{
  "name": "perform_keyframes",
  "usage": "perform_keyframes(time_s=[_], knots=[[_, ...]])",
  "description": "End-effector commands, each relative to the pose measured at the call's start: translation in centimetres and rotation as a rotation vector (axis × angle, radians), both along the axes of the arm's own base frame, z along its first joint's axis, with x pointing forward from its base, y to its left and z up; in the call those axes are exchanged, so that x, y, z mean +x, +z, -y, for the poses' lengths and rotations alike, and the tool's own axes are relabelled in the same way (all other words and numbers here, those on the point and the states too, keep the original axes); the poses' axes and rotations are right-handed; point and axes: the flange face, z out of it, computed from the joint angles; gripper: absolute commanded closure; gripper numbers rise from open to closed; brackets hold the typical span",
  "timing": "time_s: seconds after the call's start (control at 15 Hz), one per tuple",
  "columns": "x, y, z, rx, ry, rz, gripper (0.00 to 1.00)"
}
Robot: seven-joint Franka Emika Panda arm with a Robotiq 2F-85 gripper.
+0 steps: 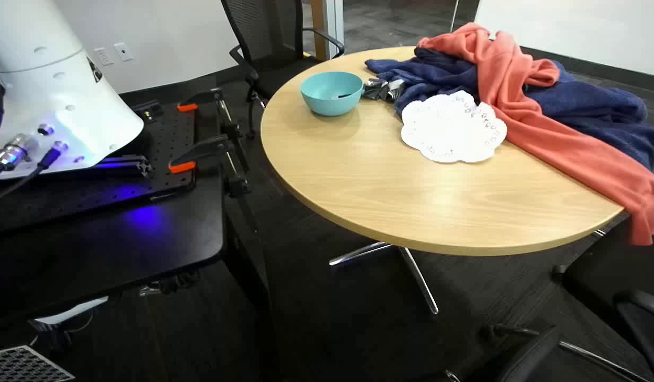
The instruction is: Pick up the pen from the bowl and put it on the table.
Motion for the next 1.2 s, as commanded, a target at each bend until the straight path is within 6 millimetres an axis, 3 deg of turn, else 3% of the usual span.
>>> perform_keyframes(time_s=[0.0,0.27,0.53,0.8,1.13], knots=[[0.0,0.1,0.0,0.000,0.000,-0.001,0.00],[0.0,0.1,0.0,0.000,0.000,-0.001,0.00],[1.0,-1.2,-1.9,0.032,-0.028,0.000,0.00],[2.7,-4.3,-3.8,0.092,-0.091,-0.012,0.00],[4.9,-9.9,-5.3,0.138,-0.175,-0.040,0.00]])
